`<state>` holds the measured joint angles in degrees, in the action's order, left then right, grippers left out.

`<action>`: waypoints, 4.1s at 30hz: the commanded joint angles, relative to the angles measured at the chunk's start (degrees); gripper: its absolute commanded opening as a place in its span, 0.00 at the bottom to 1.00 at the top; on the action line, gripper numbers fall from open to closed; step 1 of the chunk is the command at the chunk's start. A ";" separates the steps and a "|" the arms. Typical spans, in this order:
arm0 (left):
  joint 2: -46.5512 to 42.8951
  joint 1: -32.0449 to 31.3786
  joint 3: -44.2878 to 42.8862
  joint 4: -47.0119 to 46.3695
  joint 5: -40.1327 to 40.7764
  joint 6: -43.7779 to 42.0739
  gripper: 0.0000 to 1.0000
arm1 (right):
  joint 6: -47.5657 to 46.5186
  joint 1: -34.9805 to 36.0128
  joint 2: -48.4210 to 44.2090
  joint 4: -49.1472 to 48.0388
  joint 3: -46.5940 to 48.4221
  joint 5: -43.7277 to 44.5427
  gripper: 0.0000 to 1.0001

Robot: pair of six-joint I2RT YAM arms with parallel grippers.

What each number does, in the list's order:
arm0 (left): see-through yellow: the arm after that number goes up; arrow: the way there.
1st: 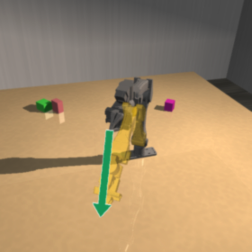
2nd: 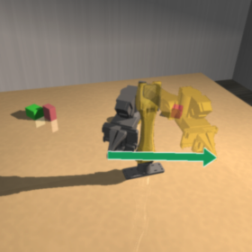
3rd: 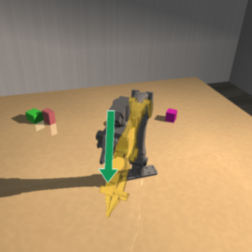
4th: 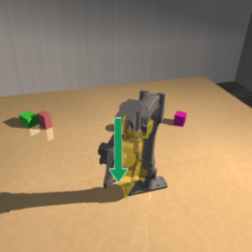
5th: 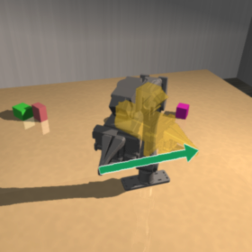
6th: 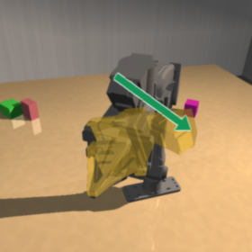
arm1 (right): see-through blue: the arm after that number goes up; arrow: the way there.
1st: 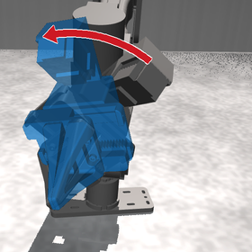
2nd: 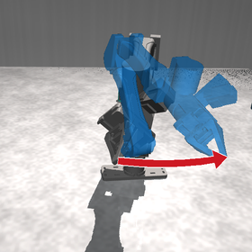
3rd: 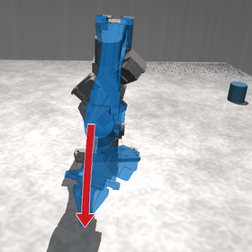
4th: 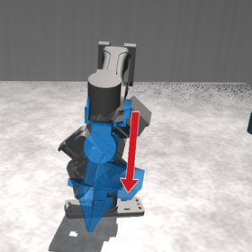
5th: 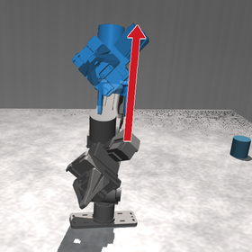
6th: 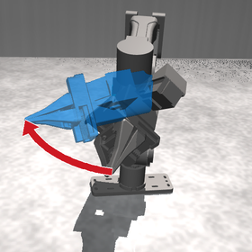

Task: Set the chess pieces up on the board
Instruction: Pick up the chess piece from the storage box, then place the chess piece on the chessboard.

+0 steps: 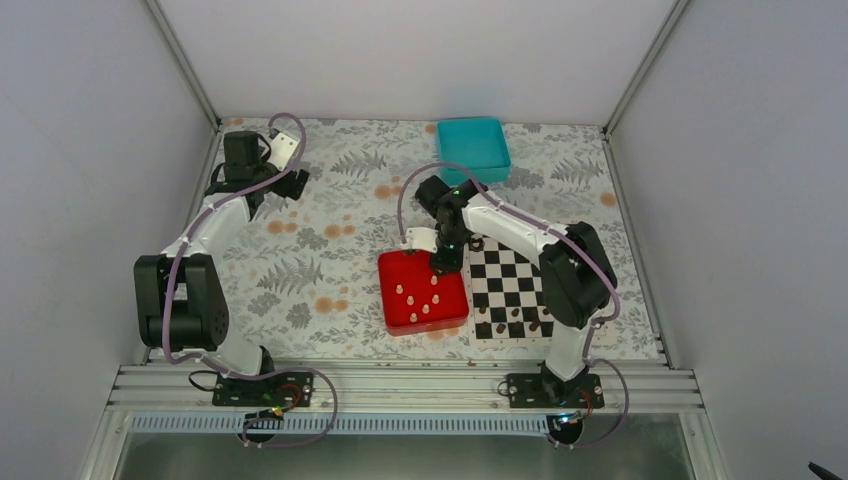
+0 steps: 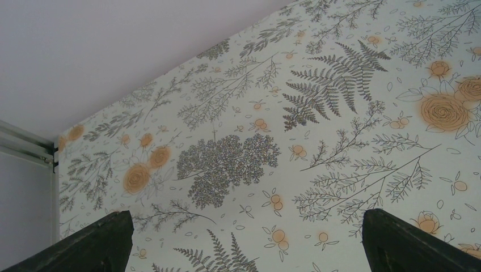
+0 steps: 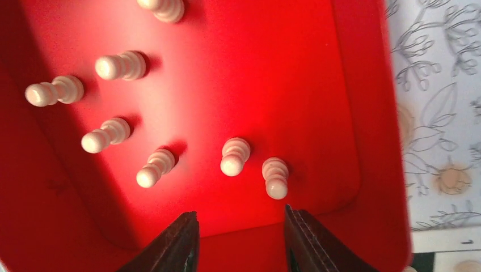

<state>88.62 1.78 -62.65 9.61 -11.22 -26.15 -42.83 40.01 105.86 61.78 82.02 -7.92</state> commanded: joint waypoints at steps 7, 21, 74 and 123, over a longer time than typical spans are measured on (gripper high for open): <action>-0.56 0.28 -0.51 0.04 -1.30 0.14 1.00 | 2.09 -0.10 2.93 -6.14 -4.20 3.08 0.39; -0.45 0.33 -0.27 -0.06 -1.34 0.08 1.00 | 1.70 -0.08 5.50 -8.05 -4.44 5.25 0.37; -0.25 0.33 -0.54 0.33 -1.43 0.09 1.00 | -3.14 -25.16 3.54 -8.58 -4.25 2.04 0.08; 0.53 0.33 -0.66 0.24 -1.52 -0.21 1.00 | -3.92 -26.43 9.21 -10.02 -1.41 0.67 0.09</action>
<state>88.66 1.78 -62.67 10.02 -11.68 -26.15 -45.89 14.04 113.30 51.90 79.42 -6.85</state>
